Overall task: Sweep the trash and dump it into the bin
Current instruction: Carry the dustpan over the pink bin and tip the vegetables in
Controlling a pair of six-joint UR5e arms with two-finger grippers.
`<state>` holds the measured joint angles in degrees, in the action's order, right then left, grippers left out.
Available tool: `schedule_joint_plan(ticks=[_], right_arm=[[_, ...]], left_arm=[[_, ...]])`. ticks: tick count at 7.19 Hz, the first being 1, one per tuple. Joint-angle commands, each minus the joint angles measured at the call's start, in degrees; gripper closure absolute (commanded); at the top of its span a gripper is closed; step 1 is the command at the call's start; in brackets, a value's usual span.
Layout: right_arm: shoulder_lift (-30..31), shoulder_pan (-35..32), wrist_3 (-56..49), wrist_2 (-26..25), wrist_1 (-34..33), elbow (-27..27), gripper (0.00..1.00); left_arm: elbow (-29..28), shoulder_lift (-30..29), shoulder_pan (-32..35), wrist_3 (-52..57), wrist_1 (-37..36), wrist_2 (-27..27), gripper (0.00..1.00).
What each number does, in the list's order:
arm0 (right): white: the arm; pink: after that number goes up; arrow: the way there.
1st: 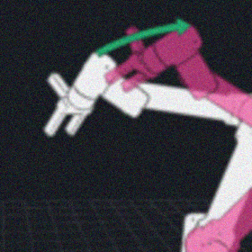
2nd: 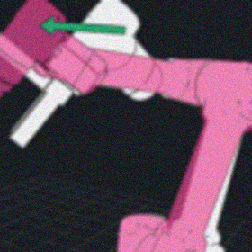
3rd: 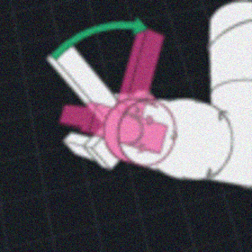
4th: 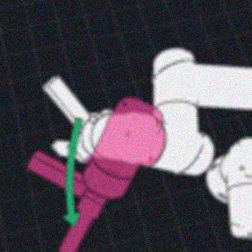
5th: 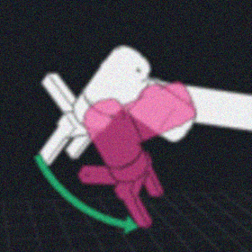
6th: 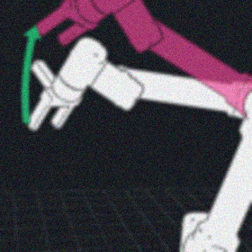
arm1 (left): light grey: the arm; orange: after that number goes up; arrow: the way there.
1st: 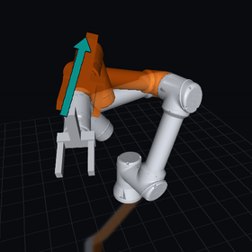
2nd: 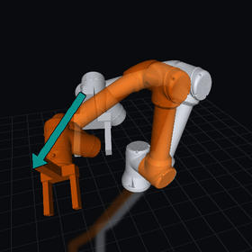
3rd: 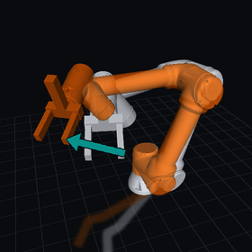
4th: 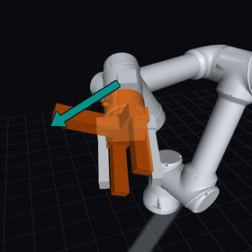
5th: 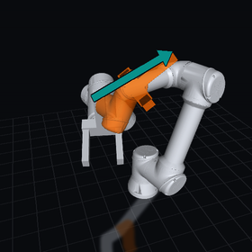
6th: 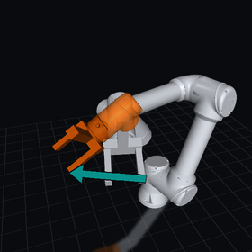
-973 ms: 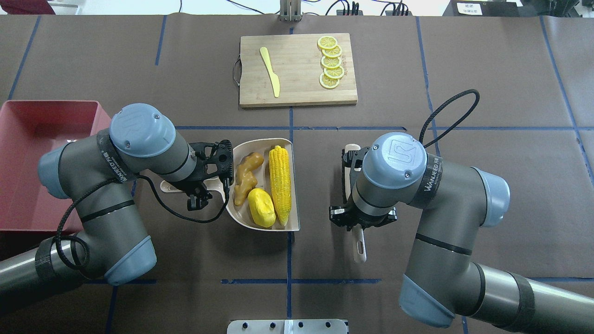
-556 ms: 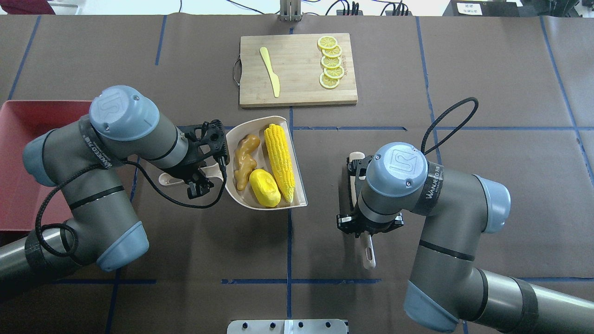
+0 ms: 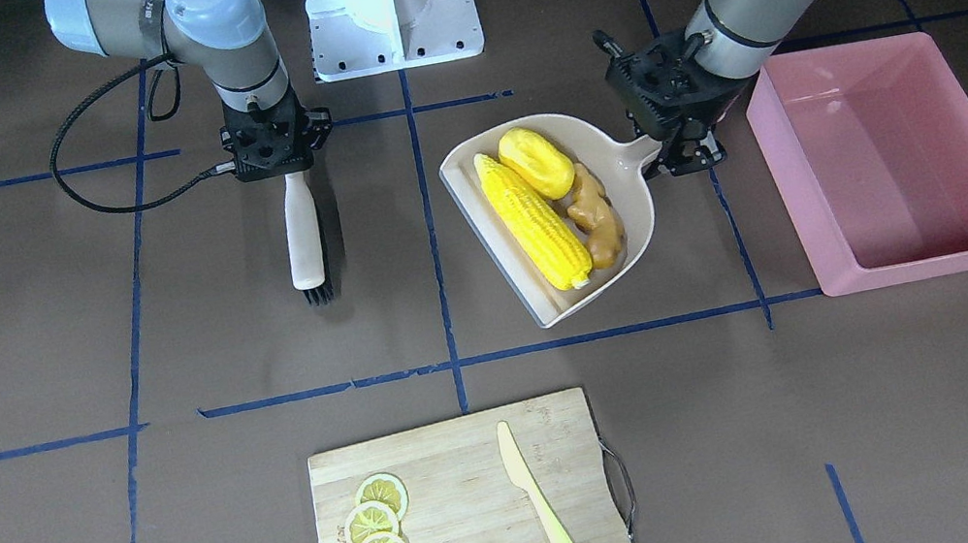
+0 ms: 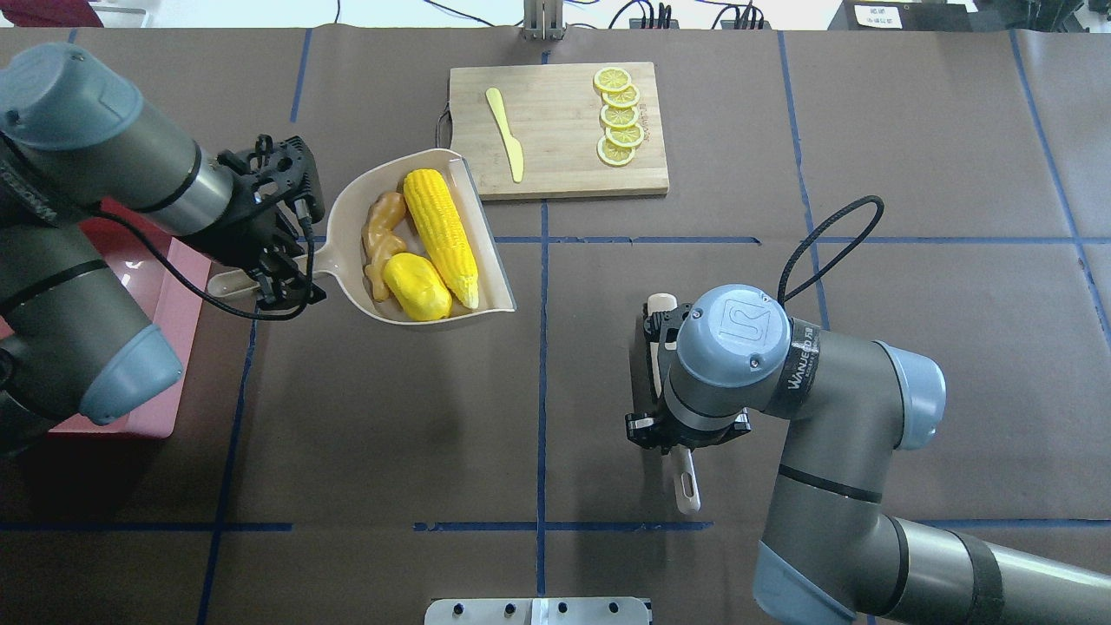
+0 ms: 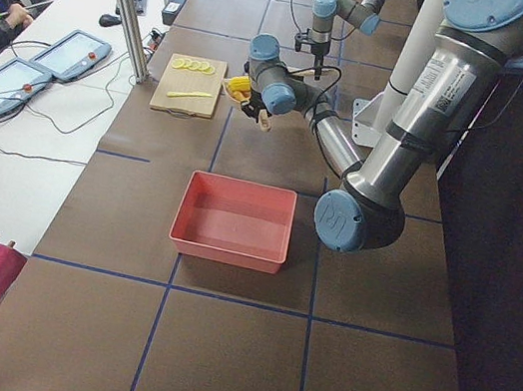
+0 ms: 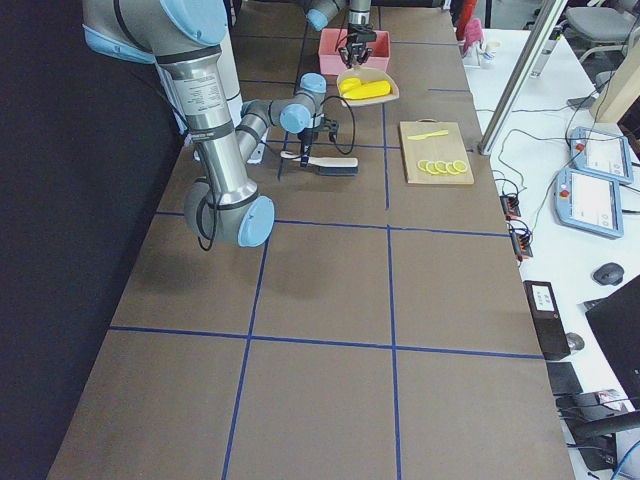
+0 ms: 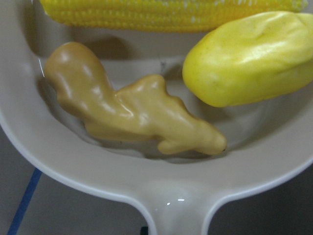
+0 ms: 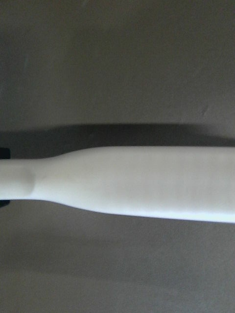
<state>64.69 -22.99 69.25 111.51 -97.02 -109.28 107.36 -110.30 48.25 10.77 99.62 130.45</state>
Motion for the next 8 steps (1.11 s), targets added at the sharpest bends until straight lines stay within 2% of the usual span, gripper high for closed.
schedule_joint_plan(ticks=[1, 2, 5, 8], right_arm=[[0.08, 0.14, 0.00, -0.50, 0.08, 0.03, 1.00], [0.08, 0.14, 0.00, -0.50, 0.08, -0.05, 1.00], [0.08, 0.49, -0.08, -1.82, 0.17, 0.12, 1.00], [0.17, 0.75, 0.00, -2.09, 0.17, 0.12, 1.00]], left_arm=[[0.30, 5.60, 6.82, 10.36, 0.84, 6.80, 0.99], [0.22, 9.28, 10.94, 16.94, 0.84, 10.31, 0.99], [-1.01, 18.08, 21.15, 34.53, 0.40, 15.69, 0.99], [-3.90, 22.49, 27.75, 45.97, 0.22, 16.06, 0.99]])
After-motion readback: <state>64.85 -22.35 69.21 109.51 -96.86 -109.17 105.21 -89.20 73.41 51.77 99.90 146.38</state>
